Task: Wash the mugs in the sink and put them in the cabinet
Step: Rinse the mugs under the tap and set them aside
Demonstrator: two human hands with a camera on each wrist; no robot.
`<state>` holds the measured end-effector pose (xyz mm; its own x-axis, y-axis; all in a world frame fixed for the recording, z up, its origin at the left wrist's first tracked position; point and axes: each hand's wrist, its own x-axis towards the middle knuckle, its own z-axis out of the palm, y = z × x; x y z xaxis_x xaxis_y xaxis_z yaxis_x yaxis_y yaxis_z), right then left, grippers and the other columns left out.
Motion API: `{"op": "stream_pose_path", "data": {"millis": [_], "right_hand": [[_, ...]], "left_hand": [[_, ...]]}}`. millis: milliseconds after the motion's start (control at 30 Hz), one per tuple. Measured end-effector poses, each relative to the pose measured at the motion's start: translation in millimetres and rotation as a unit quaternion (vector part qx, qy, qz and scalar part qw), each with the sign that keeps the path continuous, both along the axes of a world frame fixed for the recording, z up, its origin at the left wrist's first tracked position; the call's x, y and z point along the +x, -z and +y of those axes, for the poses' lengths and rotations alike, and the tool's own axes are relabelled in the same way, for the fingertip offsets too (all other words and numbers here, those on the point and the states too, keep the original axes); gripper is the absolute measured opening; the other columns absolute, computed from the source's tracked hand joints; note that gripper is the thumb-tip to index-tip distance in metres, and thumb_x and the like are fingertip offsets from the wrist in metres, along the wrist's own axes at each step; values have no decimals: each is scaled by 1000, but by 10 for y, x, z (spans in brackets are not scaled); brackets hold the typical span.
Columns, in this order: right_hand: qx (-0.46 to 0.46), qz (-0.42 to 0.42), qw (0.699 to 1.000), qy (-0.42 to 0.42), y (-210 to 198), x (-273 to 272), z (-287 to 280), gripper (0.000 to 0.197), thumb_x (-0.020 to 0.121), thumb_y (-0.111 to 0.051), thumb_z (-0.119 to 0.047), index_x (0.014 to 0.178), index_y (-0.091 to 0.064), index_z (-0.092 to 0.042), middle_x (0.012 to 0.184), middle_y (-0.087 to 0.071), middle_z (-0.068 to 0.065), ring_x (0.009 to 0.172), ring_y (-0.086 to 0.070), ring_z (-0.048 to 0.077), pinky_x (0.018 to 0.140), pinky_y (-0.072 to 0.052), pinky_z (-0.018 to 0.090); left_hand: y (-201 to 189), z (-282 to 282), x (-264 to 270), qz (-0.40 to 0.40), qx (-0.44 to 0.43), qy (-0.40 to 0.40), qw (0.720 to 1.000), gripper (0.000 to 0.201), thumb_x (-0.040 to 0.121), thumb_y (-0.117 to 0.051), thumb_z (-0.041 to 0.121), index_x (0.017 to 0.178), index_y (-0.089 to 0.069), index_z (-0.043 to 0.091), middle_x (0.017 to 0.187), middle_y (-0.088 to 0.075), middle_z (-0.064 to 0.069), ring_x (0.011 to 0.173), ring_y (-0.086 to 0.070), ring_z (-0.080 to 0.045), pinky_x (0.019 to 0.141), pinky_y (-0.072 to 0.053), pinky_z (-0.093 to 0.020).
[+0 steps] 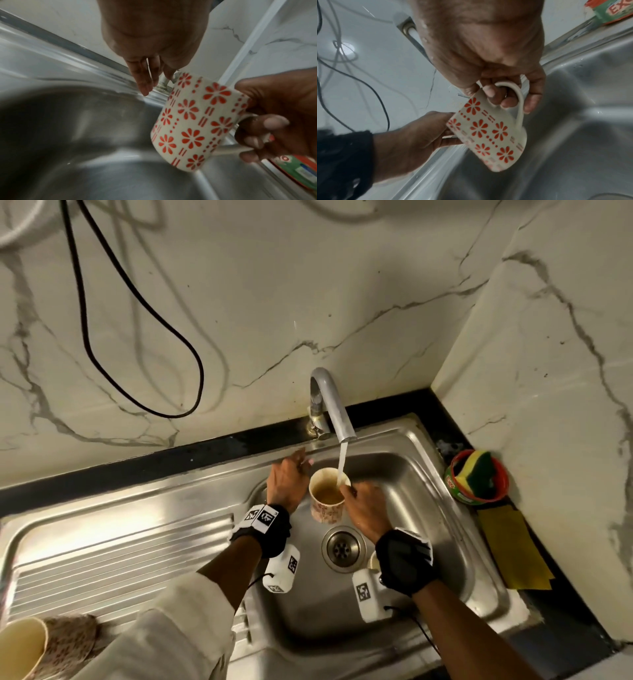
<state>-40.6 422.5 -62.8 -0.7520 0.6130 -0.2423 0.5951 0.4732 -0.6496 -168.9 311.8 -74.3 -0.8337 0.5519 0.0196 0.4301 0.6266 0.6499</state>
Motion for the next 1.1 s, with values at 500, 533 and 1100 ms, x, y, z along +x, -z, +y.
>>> {"op": "stream_pose_path", "data": {"millis": [500,533,1100], "right_hand": [[-62,48,996,36,-14,-15,55,45,99,-50,-20,54,-45,-16,61,-53,8,62,-50,20,57,-34,31],[-81,52,994,48,-7,-23,50,46,98,-50,-19,52,-45,-18,61,-54,6,63,-52,21,59,-40,33],[278,-267,876,-291,336,165,-204,29,86,-60,-32,111,-55,-19,116,-62,7,108,-60,28,95,-37,42]], "left_hand": [[-216,291,-63,-87,9,121,989,82,86,-42,-8,157,-14,20,117,-66,-16,74,-63,-21,77,-56,-31],[-223,301,-90,-87,2,125,988,81,86,-42,-9,157,-15,18,124,-63,-19,83,-65,-22,84,-56,-33],[284,-153,264,-211,-98,48,971,66,98,-51,33,150,-26,2,131,-58,-23,124,-51,-41,106,-40,-47]]}}
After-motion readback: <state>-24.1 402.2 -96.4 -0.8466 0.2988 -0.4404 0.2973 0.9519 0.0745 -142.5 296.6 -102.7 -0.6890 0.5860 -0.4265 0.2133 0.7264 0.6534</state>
